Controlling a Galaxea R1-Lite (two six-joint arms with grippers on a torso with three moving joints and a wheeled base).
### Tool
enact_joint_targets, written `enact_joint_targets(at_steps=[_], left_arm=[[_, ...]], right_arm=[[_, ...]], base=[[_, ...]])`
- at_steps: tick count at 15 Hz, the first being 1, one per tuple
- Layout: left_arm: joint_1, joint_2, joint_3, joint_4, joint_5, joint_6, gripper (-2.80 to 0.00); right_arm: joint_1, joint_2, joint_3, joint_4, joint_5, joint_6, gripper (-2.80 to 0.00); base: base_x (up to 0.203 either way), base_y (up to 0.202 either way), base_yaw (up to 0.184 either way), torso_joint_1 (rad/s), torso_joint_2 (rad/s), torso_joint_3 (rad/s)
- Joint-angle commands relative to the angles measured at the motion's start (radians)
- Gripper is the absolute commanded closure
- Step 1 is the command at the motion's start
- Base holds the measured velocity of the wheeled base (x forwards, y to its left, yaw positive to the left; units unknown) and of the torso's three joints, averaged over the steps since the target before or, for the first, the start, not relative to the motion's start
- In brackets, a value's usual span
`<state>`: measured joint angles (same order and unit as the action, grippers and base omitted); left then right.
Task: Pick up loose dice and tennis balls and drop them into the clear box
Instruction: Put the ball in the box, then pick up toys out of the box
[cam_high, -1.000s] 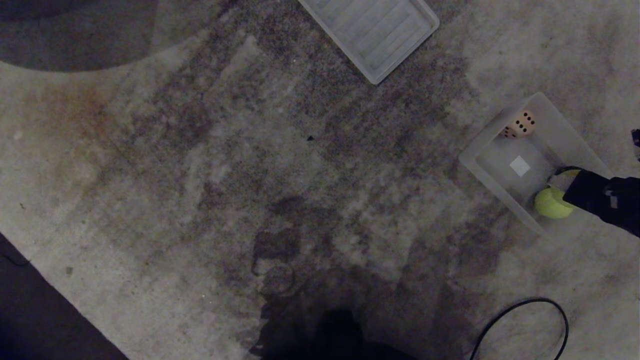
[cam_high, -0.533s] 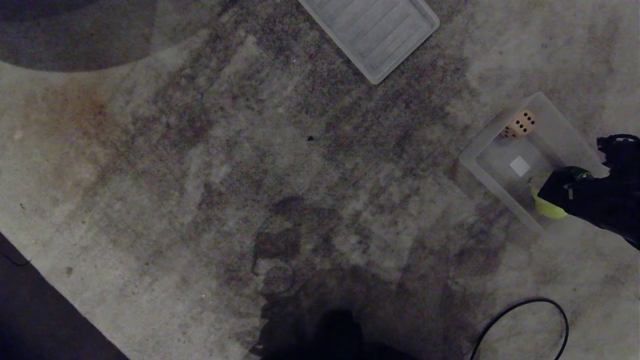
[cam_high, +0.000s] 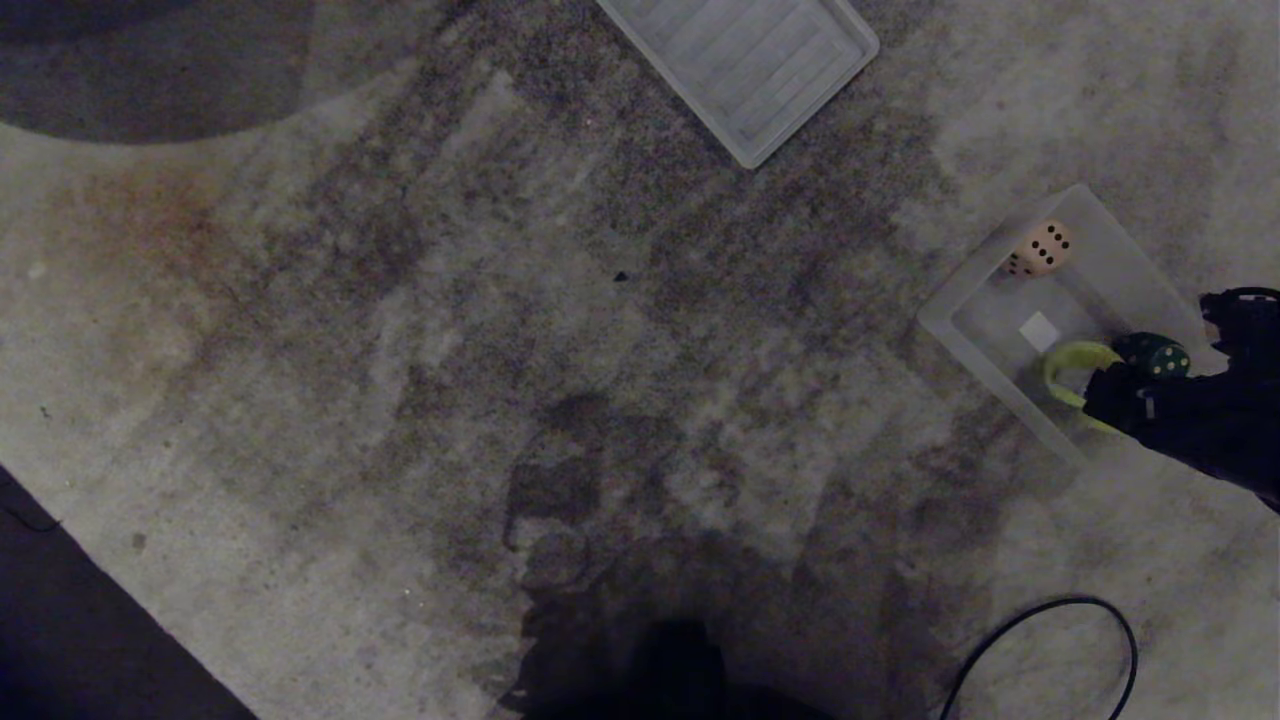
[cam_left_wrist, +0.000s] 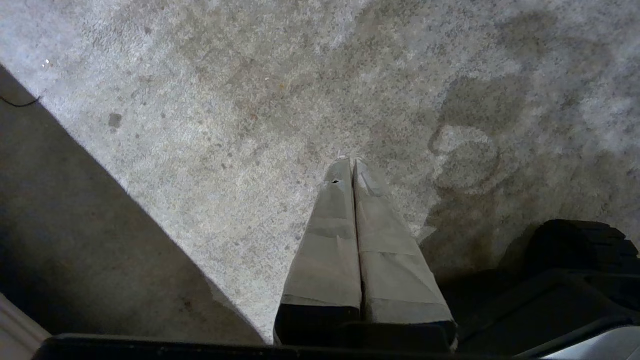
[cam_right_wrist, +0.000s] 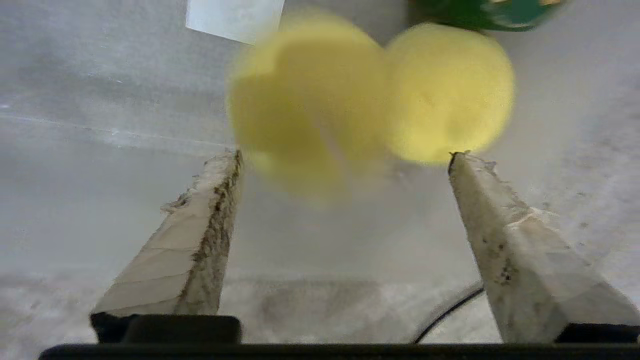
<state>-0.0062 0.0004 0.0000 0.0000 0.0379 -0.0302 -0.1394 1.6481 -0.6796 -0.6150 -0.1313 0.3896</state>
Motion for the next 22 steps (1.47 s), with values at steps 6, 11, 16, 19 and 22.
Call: enact_joint_targets(at_steps=[6, 11, 16, 19, 22], left_arm=[[0.0, 0.001, 0.002, 0.0, 0.0, 0.0, 0.0], [0.0, 0.001, 0.002, 0.0, 0.0, 0.0, 0.0], [0.0, 0.001, 0.002, 0.0, 0.0, 0.0, 0.0], [0.0, 0.001, 0.002, 0.0, 0.0, 0.0, 0.0], [0.0, 0.001, 0.002, 0.0, 0.0, 0.0, 0.0]], right_arm=[[0.005, -0.437, 0.168, 0.181, 0.085, -0.03, 0.0], [0.013, -0.822, 0.323, 0.4, 0.193, -0.214, 0.0], [0.019, -1.206, 0.475, 0.64, 0.216, -0.378, 0.0], [0.026, -1.365, 0.567, 0.709, 0.21, -0.418, 0.0], [0.062, -1.361, 0.626, 0.648, 0.179, -0.434, 0.0]], base=[[0.0, 0.0, 0.0, 0.0, 0.0, 0.0], [0.0, 0.0, 0.0, 0.0, 0.0, 0.0], [0.0, 0.0, 0.0, 0.0, 0.0, 0.0], [0.0, 0.0, 0.0, 0.0, 0.0, 0.0], [0.0, 0.0, 0.0, 0.0, 0.0, 0.0]])
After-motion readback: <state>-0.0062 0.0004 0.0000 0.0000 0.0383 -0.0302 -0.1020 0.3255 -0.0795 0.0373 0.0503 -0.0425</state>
